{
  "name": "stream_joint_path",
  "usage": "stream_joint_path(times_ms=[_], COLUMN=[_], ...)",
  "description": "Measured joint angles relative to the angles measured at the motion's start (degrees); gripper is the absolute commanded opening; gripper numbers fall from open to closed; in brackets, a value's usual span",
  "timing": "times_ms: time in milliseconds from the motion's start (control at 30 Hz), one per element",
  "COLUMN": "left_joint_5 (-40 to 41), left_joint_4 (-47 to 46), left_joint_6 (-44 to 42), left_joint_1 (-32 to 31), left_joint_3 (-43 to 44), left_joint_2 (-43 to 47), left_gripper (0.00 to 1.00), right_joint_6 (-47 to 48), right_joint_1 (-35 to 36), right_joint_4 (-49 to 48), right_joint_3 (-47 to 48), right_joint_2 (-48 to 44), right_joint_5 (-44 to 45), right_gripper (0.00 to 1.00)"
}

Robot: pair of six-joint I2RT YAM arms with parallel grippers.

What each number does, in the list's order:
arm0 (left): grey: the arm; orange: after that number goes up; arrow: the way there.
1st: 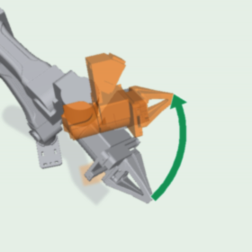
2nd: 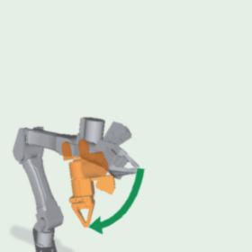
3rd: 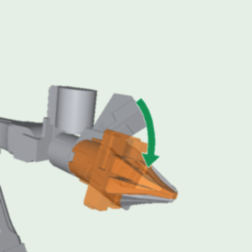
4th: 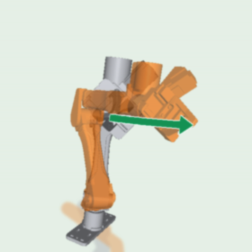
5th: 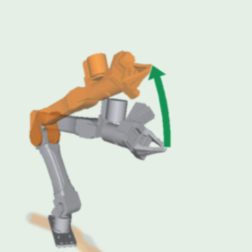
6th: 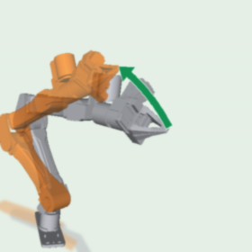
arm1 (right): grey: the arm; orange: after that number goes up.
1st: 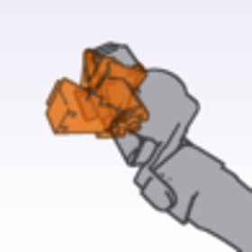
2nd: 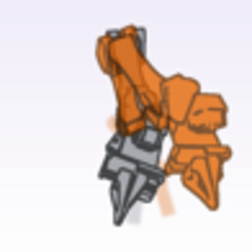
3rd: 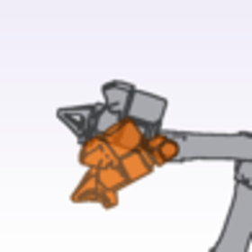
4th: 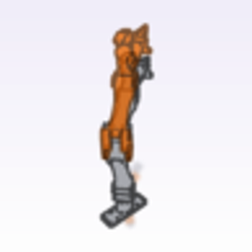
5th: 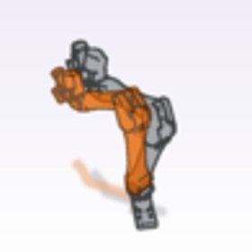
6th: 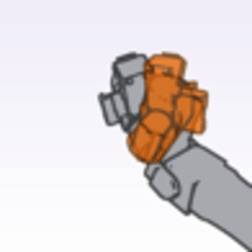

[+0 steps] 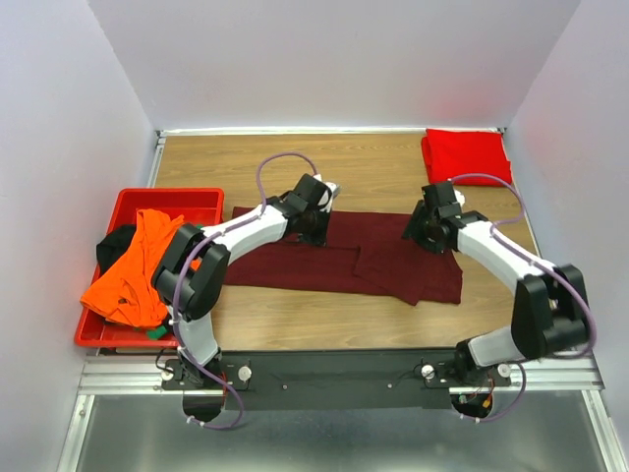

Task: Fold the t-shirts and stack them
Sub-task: Fold the tshirt

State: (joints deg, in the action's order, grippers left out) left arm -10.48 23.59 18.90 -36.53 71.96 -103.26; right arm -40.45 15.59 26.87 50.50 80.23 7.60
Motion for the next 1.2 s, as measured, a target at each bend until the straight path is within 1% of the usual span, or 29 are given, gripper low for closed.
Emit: stream_joint_path(times_ms=[167, 333, 633, 733, 967, 1200], left_joint_5=[5.5, 7.5, 9.2, 9.9, 9.6, 7.1], left_joint_4=[0.1, -0.5, -4.4, -5.8, -8.0, -8.0], left_joint_6=[0.9, 1.9, 4.3, 5.2, 7.5, 8.9], left_joint_1=[-0.3, -0.3, -0.9, -1.7, -4.8, -8.7], left_joint_3=[-5.5, -9.2, -10.9, -11.5, -12.2, -10.6], left_joint_2=[1.0, 1.2, 1.5, 1.6, 1.8, 0.6], left_gripper=[0.13, 0.13, 0.13, 0.13, 0.12, 0.11], right_joint_6=[0.6, 1.1, 2.5, 3.4, 7.8, 12.3], right_joint_1=[0.0, 0.0, 0.0, 0.0, 0.0, 0.2], right_joint_4=[-4.3, -6.5, -9.9, -10.4, -11.9, -12.6], right_joint_3=[2.5, 3.0, 10.3, 14.1, 30.9, 49.7], right_joint_2=[8.8, 13.8, 21.5, 24.8, 37.9, 51.0], right_joint_5=[1.5, 2.1, 3.1, 3.7, 2.8, -4.9], right_gripper=[0.67, 0.67, 0.67, 0.66, 0.66, 0.66])
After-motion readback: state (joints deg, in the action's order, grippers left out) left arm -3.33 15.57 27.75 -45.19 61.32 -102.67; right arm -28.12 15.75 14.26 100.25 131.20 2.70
